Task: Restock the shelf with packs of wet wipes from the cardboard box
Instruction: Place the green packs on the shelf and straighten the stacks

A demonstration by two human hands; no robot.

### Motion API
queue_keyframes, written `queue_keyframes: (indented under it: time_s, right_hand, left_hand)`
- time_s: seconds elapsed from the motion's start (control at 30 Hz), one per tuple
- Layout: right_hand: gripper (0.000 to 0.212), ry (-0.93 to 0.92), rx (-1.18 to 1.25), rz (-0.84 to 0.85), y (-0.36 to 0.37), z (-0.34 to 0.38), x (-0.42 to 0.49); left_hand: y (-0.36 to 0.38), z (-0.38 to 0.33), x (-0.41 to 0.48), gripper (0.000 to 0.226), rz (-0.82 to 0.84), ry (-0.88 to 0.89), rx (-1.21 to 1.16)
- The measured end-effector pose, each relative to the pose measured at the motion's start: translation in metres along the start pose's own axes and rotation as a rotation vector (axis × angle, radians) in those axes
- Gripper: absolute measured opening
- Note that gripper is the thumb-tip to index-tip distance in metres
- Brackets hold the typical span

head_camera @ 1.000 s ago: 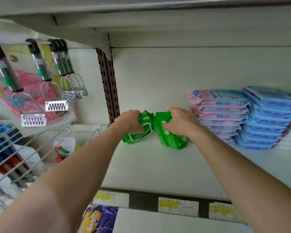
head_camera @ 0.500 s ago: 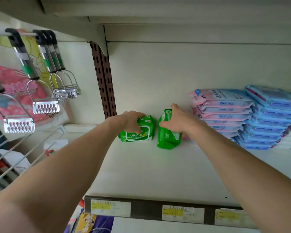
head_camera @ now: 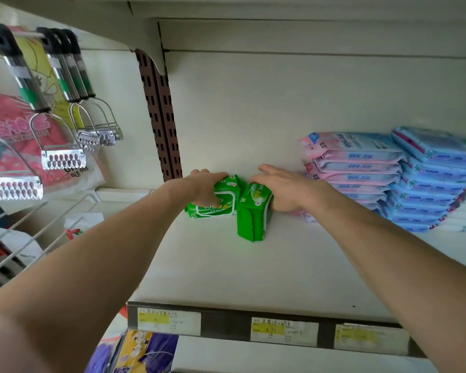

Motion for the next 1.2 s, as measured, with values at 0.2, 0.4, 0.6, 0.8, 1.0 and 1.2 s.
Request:
queue_keyframes:
  time_s: [0.2, 0.4, 0.6, 0.8, 1.0, 1.2]
  right_hand:
    - [0.058, 0.044, 0.04, 0.129, -0.015, 0.005, 0.005]
    - [0.063, 0.005, 0.032, 0.182, -0.011, 0.006, 0.006]
    - [0.054, -0.036, 0.031, 0.191, -0.008, 0.017, -0.008]
    - [0.047, -0.059, -0.173, 0.174, -0.004, 0.021, -0.011]
    - [0.046, -0.051, -0.151, 0.15, -0.002, 0.019, -0.008]
    - [0.039, -0.059, -0.149, 0.114, 0.002, 0.019, -0.008]
  left_hand:
    - [-0.002, -0.002, 0.0, 0.07, 0.025, -0.002, 0.021]
    - [-0.004, -0.001, 0.001, 0.081, 0.067, -0.002, 0.054]
    - [-0.02, -0.011, 0.003, 0.067, 0.092, 0.024, -0.182]
    - [-0.01, -0.029, 0.025, 0.064, 0.012, 0.107, -0.363]
    - [-0.001, -0.036, 0.036, 0.056, -0.204, 0.175, -0.239]
    - [-0.007, -0.03, 0.029, 0.048, -0.168, 0.168, -0.201]
Point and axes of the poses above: each hand's wrist, its own x-axis towards the middle knuckle, its own y-axis out of the palm, z = x × y, the point moved 2 cm from there along x, towards the middle knuckle, and after that the axes turned 3 degrees about -y, right-handed, at the moved point
